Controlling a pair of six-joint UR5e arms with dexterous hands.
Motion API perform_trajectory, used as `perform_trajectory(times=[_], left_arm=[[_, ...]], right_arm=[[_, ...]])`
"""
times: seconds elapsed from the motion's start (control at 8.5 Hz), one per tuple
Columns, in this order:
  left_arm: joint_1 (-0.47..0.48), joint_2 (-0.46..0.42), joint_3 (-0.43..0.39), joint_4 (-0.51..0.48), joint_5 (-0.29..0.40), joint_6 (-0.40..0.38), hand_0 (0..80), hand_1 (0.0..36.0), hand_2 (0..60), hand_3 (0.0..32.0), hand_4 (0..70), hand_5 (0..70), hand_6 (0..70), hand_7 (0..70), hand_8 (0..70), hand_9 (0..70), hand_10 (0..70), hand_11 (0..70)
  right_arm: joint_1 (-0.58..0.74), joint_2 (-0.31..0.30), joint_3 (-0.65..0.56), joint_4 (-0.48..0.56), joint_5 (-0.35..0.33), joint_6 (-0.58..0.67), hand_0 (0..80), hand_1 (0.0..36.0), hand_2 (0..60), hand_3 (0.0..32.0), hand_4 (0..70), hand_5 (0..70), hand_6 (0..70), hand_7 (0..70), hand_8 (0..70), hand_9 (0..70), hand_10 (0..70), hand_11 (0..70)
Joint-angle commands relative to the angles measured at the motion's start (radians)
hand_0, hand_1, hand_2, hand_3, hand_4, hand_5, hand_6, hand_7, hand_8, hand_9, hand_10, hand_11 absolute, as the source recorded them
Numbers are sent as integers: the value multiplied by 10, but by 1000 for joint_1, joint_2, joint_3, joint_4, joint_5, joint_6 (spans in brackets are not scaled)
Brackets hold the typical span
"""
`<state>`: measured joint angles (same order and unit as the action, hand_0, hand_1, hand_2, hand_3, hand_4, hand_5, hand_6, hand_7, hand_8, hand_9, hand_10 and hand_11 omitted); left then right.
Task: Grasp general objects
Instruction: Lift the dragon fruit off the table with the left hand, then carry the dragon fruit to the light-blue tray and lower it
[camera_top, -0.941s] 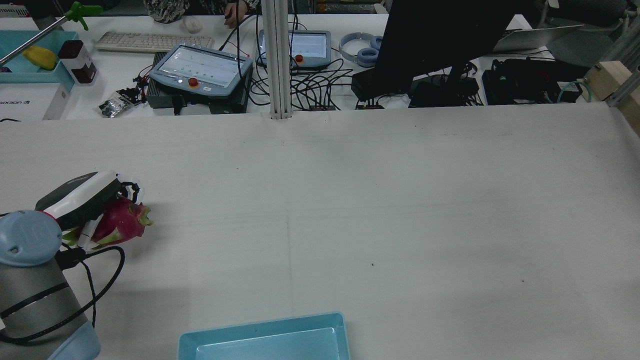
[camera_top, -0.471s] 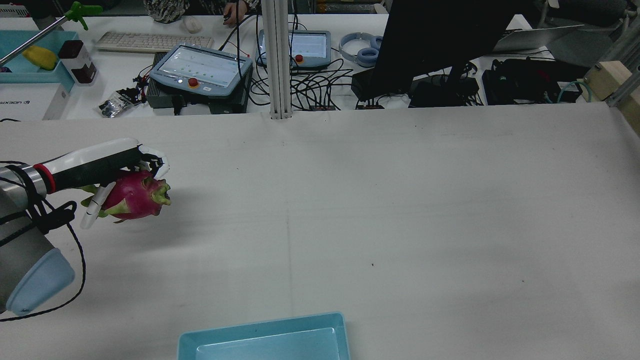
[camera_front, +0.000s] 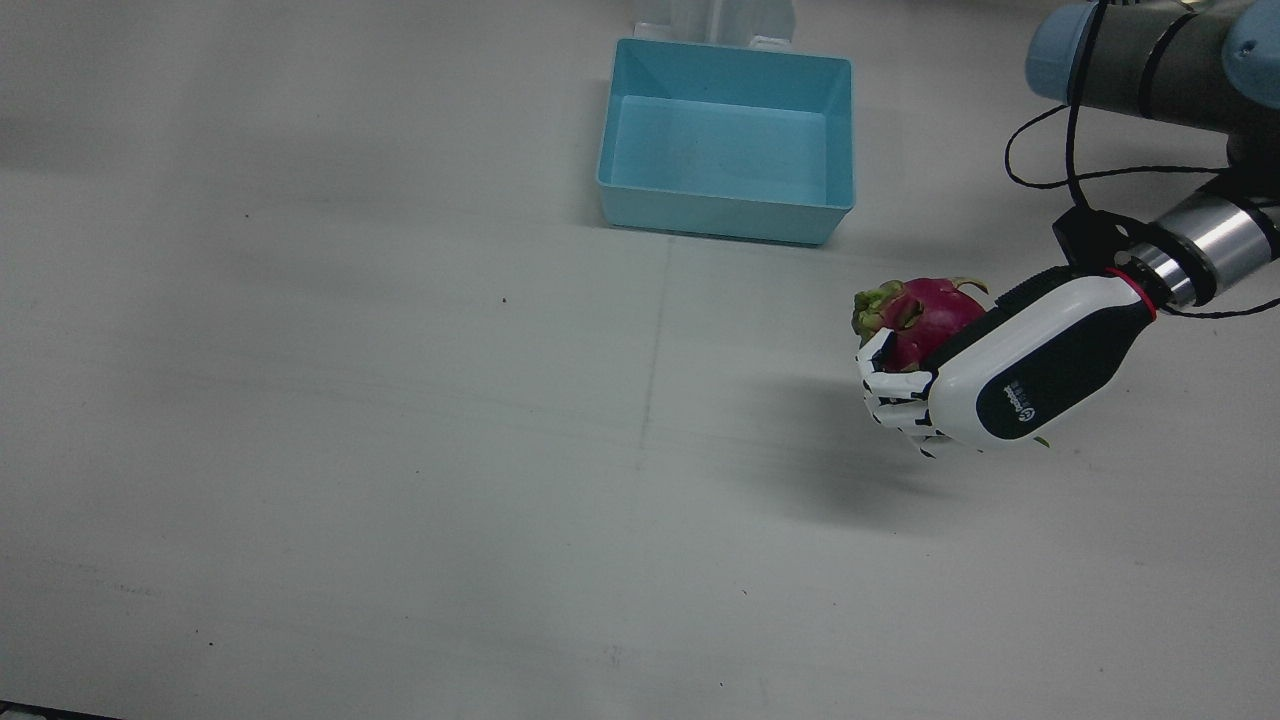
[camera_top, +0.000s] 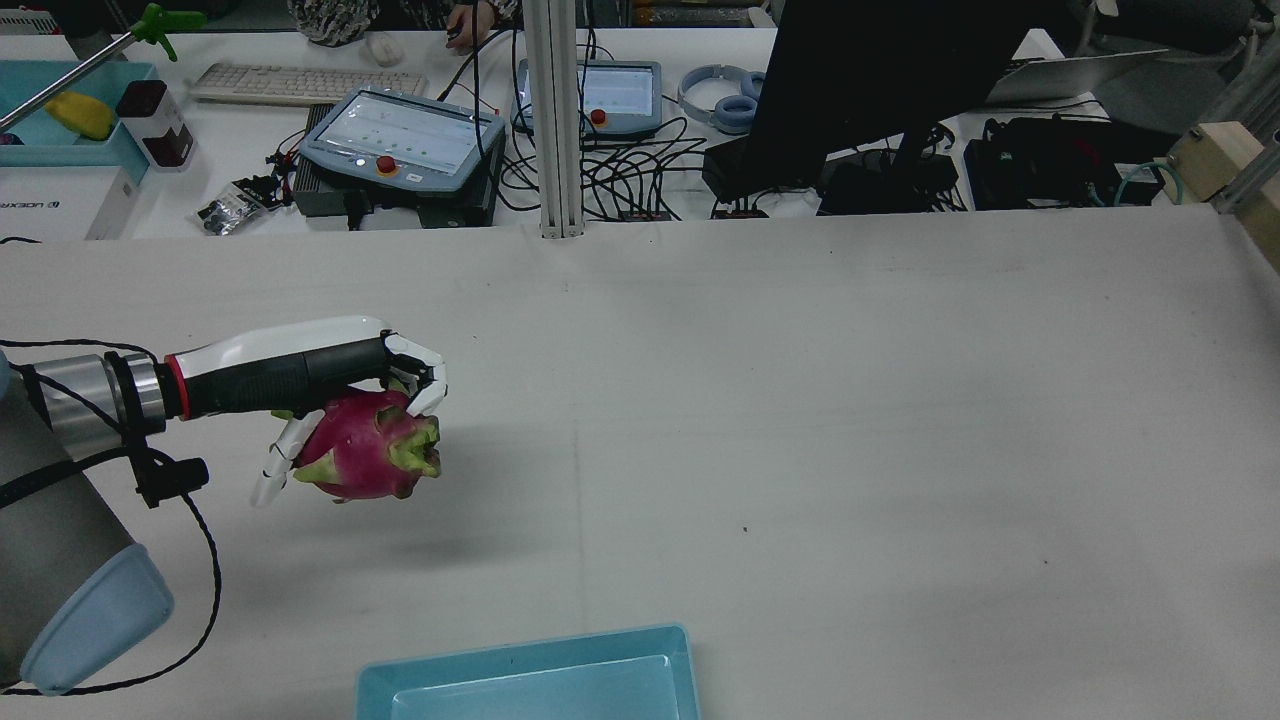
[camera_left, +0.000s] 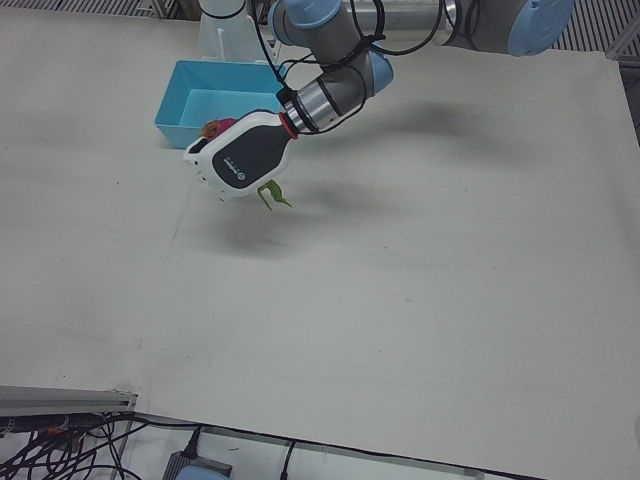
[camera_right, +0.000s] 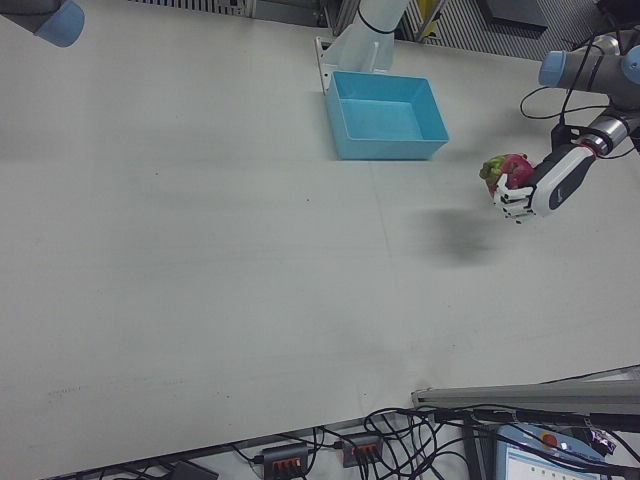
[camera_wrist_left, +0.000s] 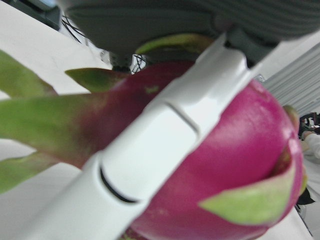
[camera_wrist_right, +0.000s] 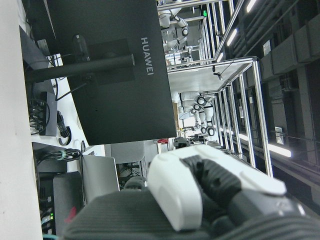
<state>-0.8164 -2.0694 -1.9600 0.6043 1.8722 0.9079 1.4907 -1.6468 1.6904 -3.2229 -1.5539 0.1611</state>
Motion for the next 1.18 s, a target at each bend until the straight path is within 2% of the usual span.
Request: perform_trajectory(times=[0.0,0.24,0.59,0.71,0.82,0.94,1.06], left_arm=[[179,-177,-68,121,4,-32,800,360,600,0,700,700,700,700,672,700,519,700],[258,-300,-69,196,-8,-32,800,360,600,0,700,700,700,700,673,700,507,700],[376,-317,-69,196,-5,-30,800,360,600,0,700,700,700,700,657,700,500,700],[423,-304,-86,201,-7,-29,800,360,600,0,700,700,700,700,612,700,462,669],[434,-302,-88,259,-4,-11,800,360,467,0,700,700,662,700,502,637,396,581],[436,-296,-86,291,2,2,800,360,329,0,674,700,541,700,376,519,312,479],[434,-281,-88,301,4,12,800,360,202,0,550,700,354,623,213,326,203,332]], right_arm=[[-1,-1,0,0,0,0,0,0,0,0,0,0,0,0,0,0,0,0],[0,1,0,0,0,0,0,0,0,0,0,0,0,0,0,0,0,0],[0,-1,0,0,2,0,0,0,0,0,0,0,0,0,0,0,0,0],[0,-1,0,0,0,0,0,0,0,0,0,0,0,0,0,0,0,0],[0,-1,0,0,0,0,0,0,0,0,0,0,0,0,0,0,0,0],[0,-1,0,0,0,0,0,0,0,0,0,0,0,0,0,0,0,0],[0,-1,0,0,0,0,0,0,0,0,0,0,0,0,0,0,0,0]])
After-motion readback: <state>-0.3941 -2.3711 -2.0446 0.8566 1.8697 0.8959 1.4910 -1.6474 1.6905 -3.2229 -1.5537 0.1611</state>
